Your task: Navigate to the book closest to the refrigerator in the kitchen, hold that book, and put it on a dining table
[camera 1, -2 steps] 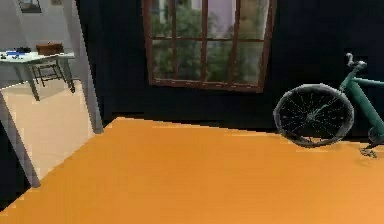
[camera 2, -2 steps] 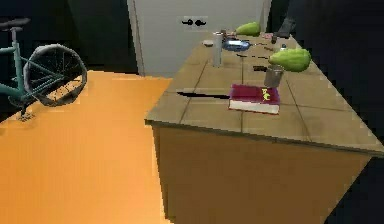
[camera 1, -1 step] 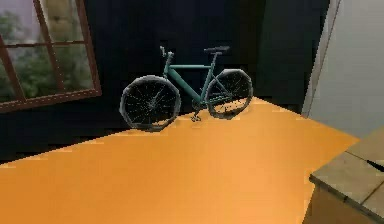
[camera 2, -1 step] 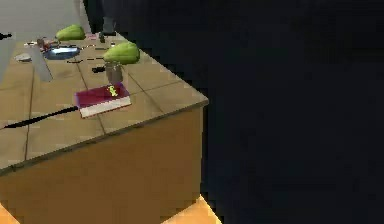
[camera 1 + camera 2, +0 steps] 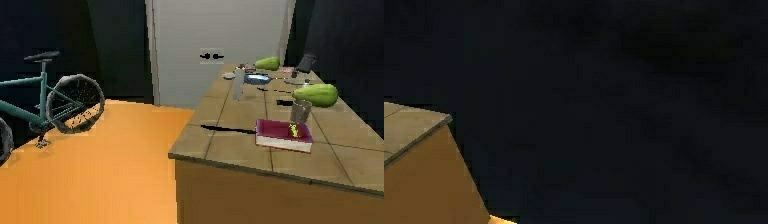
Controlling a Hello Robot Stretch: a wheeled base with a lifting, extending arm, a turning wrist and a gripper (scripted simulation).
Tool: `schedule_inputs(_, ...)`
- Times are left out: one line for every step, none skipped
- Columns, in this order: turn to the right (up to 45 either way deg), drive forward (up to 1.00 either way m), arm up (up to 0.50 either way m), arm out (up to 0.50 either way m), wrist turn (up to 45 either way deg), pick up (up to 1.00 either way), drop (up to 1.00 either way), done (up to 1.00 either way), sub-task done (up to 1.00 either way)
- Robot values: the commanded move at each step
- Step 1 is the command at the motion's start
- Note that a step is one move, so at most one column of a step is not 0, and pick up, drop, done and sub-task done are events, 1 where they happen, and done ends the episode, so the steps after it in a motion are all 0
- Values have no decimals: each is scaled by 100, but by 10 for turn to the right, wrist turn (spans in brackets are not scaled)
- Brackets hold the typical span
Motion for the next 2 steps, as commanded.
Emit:
schedule_inputs(0,10,0,0,0,0,0,0,0)
schedule_inputs(-450,0,0,0,0,0,0,0,0)
